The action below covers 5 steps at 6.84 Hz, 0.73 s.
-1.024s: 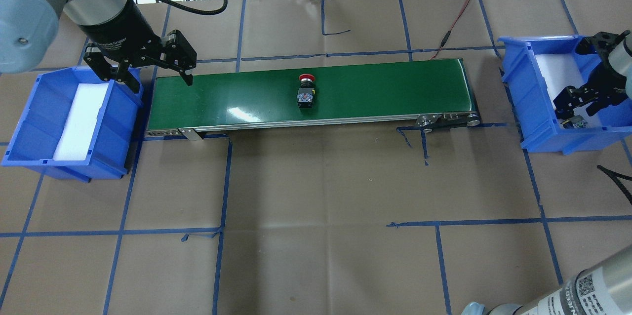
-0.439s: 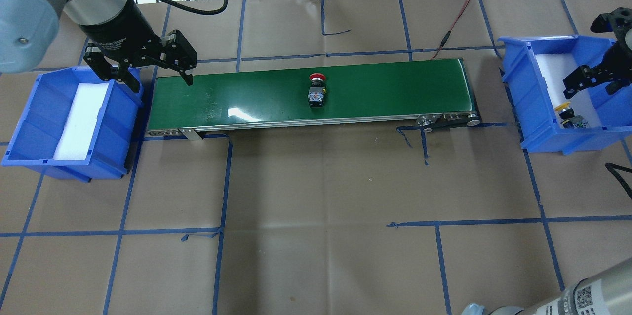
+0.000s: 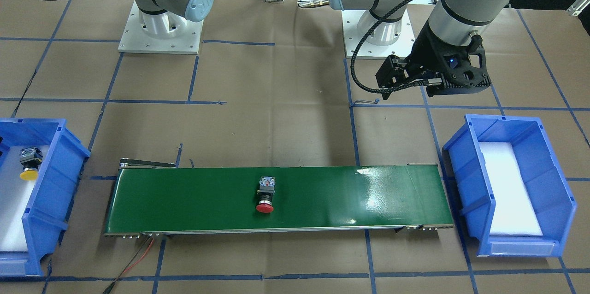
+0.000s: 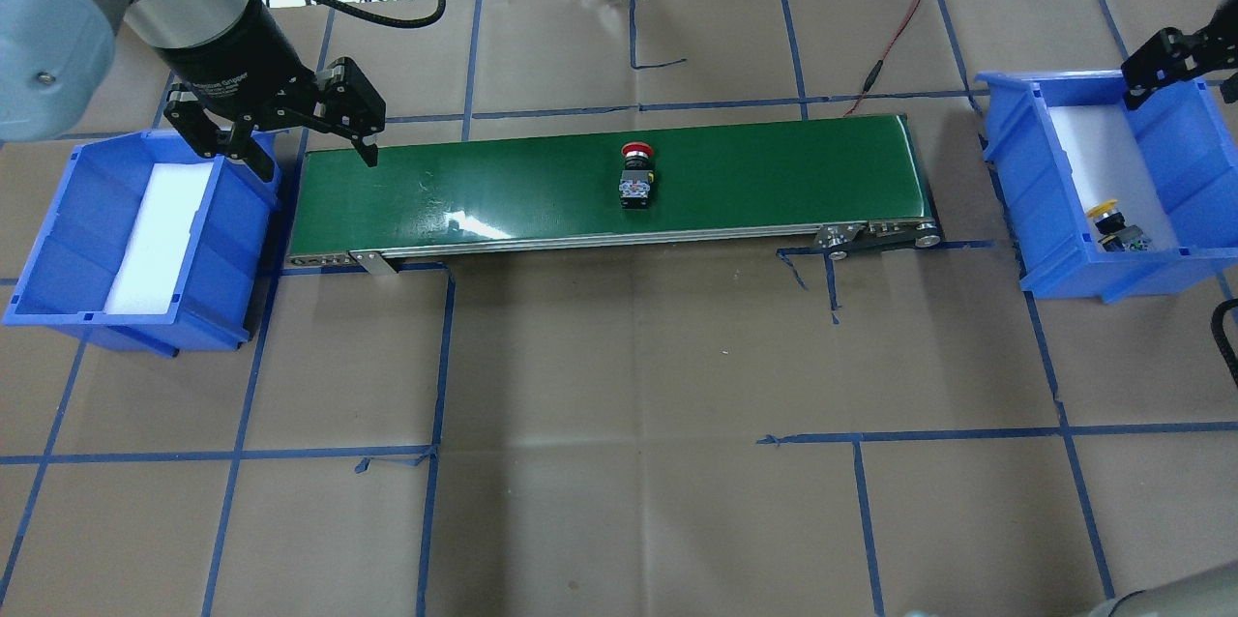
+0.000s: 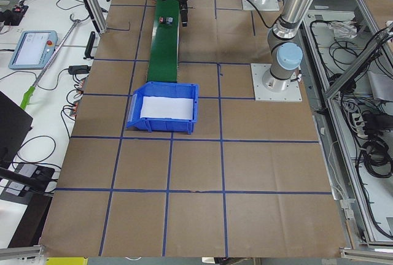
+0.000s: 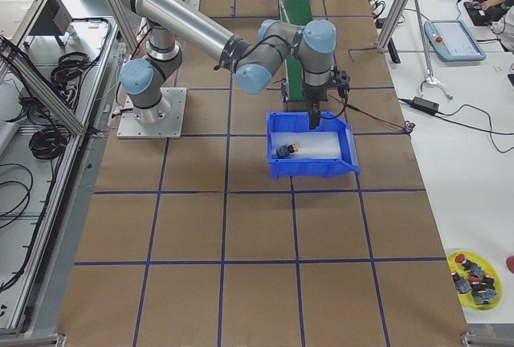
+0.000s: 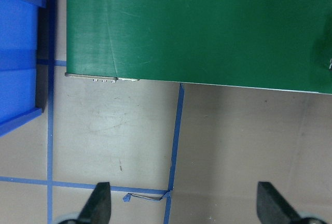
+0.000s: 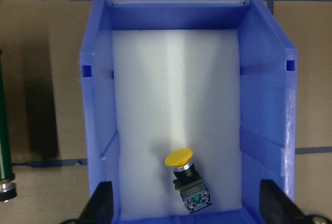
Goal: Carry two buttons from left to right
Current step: 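Release the yellow button onto the foam and raise the right gripper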
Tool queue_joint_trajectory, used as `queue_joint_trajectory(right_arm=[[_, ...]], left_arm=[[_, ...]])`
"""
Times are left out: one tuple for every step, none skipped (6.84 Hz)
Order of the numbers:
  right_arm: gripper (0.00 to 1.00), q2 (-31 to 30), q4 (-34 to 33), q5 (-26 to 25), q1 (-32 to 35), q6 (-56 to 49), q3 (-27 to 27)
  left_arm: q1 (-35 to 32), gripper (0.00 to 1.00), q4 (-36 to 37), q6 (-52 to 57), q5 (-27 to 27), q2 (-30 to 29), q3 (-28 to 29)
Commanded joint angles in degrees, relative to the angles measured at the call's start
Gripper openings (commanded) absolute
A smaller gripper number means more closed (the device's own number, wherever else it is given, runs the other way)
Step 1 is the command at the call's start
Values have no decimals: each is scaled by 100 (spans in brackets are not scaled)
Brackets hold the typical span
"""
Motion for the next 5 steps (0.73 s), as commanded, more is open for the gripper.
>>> queue_joint_trajectory(right_arm=[[100, -394, 420, 16, 1083, 1210, -348], [100, -544, 420, 25, 1681, 1870, -331], [100, -546, 420, 51, 2296, 2590, -340], [100, -467, 411, 34, 2885, 2911, -331], [100, -440, 411, 33, 3161, 2923, -253]], left_arm=[[-3, 100, 0, 0, -1, -6, -3], [-3, 100, 0, 0, -1, -6, -3], [5, 100, 0, 0, -1, -6, -3], [-3, 100, 0, 0, -1, -6, -3], [5, 100, 0, 0, -1, -6, -3]])
